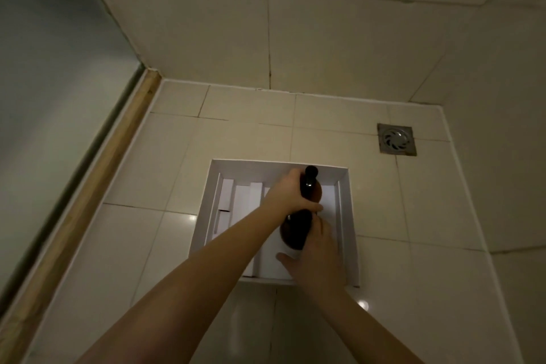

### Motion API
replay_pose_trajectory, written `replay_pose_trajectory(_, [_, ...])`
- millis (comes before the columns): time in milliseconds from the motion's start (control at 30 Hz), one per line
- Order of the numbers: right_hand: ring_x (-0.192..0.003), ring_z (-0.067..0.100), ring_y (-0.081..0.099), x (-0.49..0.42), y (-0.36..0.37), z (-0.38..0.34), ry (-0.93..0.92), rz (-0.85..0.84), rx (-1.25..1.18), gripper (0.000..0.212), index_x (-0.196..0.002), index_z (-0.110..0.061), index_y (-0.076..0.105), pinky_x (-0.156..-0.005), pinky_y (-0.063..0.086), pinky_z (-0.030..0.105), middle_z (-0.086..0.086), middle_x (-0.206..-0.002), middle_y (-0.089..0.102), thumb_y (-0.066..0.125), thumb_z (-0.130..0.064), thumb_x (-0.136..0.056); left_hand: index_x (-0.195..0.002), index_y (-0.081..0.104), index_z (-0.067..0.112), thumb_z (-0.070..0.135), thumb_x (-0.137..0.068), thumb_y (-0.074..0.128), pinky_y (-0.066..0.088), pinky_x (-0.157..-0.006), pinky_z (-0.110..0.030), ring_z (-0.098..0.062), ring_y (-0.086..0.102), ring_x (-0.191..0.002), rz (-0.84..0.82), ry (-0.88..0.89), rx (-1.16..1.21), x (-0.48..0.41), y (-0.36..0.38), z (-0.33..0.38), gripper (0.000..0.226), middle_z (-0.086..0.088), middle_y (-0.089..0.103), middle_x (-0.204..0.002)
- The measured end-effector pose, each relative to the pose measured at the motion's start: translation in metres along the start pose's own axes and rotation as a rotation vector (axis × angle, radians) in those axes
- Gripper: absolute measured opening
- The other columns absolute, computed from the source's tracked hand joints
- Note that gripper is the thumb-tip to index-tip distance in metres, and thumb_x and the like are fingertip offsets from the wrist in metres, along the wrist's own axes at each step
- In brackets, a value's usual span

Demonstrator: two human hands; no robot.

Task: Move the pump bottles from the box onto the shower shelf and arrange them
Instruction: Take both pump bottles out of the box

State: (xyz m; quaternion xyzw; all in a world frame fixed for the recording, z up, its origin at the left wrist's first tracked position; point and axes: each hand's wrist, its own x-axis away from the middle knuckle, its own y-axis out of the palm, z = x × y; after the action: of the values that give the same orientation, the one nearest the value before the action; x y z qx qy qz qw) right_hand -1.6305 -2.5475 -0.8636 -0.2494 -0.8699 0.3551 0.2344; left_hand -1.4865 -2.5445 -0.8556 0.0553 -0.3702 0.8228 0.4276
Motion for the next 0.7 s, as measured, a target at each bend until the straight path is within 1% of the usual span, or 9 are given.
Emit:
replay_pose_trajectory(100, [-0.121,0.014,0.051,-0.007,0.001,-0.001,0.018,0.011,-0.051,0.087,-0.139,-0.028,0.028,-0.098,0.048,0.029,-0.005,-0.137,0.044,0.078,-0.039,-0.068,-0.123,0.045,0.020,0.034,-0.057,0.083,0.045,-0.084,-0.029,-0.022,0.053,-0.111,0.041,0.009,-0.015,-0.006,-0.002,-0.003,0.077,-0.003,0.056,-0.122])
replay_pose_trajectory(200, [-0.110,0.012,0.056,-0.011,-0.003,0.003,-0.038,-0.004,-0.035,0.078,-0.137,-0.033,0.029,-0.088,0.050,0.023,-0.005,-0.129,0.048,0.075,-0.034,-0.073,-0.106,0.053,0.027,0.041,-0.049,0.084,0.051,-0.081,-0.032,-0.019,0.058,-0.099,0.078,0.060,-0.090,-0.007,-0.010,-0.007,0.066,0.003,0.062,-0.106])
replay_pose_trajectory(267, [-0.109,0.011,0.055,-0.012,-0.007,0.008,-0.055,-0.040,-0.052,0.078,-0.135,-0.036,0.029,-0.086,0.048,0.021,-0.007,-0.126,0.048,0.075,-0.032,-0.072,-0.096,0.051,0.034,0.041,-0.047,0.084,0.050,-0.076,-0.030,-0.016,0.058,-0.093,0.086,0.077,-0.106,-0.007,-0.014,-0.012,0.059,0.009,0.058,-0.094])
replay_pose_trajectory(333, [-0.107,0.010,0.055,-0.015,-0.010,0.011,-0.060,-0.088,-0.077,0.076,-0.131,-0.037,0.034,-0.085,0.048,0.020,-0.009,-0.124,0.048,0.076,-0.032,-0.069,-0.092,0.047,0.037,0.041,-0.048,0.085,0.045,-0.073,-0.027,-0.012,0.054,-0.089,0.078,0.069,-0.120,-0.005,-0.020,-0.016,0.058,0.012,0.053,-0.090])
replay_pose_trajectory(400, [-0.097,0.008,0.056,-0.016,-0.013,0.015,-0.079,-0.127,-0.081,0.067,-0.123,-0.037,0.039,-0.074,0.046,0.015,-0.010,-0.117,0.050,0.076,-0.036,-0.067,-0.094,0.048,0.035,0.041,-0.049,0.085,0.046,-0.074,-0.027,-0.011,0.052,-0.088,0.079,0.040,-0.141,-0.003,-0.027,-0.024,0.058,0.011,0.054,-0.092])
replay_pose_trajectory(500, [-0.080,0.004,0.051,-0.017,-0.018,0.019,-0.114,-0.154,-0.022,0.058,-0.108,-0.043,0.038,-0.057,0.034,0.008,-0.016,-0.102,0.047,0.075,-0.041,-0.064,-0.098,0.054,0.031,0.041,-0.049,0.085,0.048,-0.075,-0.028,-0.013,0.056,-0.091,0.077,0.012,-0.137,0.005,-0.040,-0.041,0.059,0.008,0.061,-0.097])
replay_pose_trajectory(567, [-0.077,0.004,0.049,-0.018,-0.019,0.021,-0.128,-0.160,0.002,0.058,-0.105,-0.045,0.036,-0.055,0.034,0.009,-0.017,-0.099,0.045,0.076,-0.041,-0.063,-0.100,0.057,0.028,0.041,-0.049,0.085,0.047,-0.076,-0.028,-0.014,0.057,-0.094,0.064,0.021,-0.143,0.012,-0.047,-0.053,0.059,0.006,0.062,-0.099])
replay_pose_trajectory(633, [-0.079,0.006,0.050,-0.020,-0.018,0.023,-0.136,-0.167,-0.002,0.061,-0.106,-0.045,0.036,-0.057,0.038,0.012,-0.017,-0.100,0.043,0.077,-0.039,-0.061,-0.110,0.058,0.025,0.042,-0.053,0.083,0.047,-0.084,-0.030,-0.017,0.057,-0.102,0.033,0.058,-0.177,0.017,-0.050,-0.059,0.065,0.003,0.063,-0.108])
replay_pose_trajectory(700, [-0.080,0.006,0.050,-0.023,-0.016,0.023,-0.132,-0.171,0.000,0.064,-0.107,-0.046,0.035,-0.058,0.038,0.012,-0.018,-0.099,0.041,0.077,-0.039,-0.059,-0.117,0.054,0.025,0.041,-0.057,0.082,0.047,-0.089,-0.033,-0.018,0.055,-0.107,0.013,0.074,-0.153,0.021,-0.047,-0.059,0.068,0.001,0.062,-0.115])
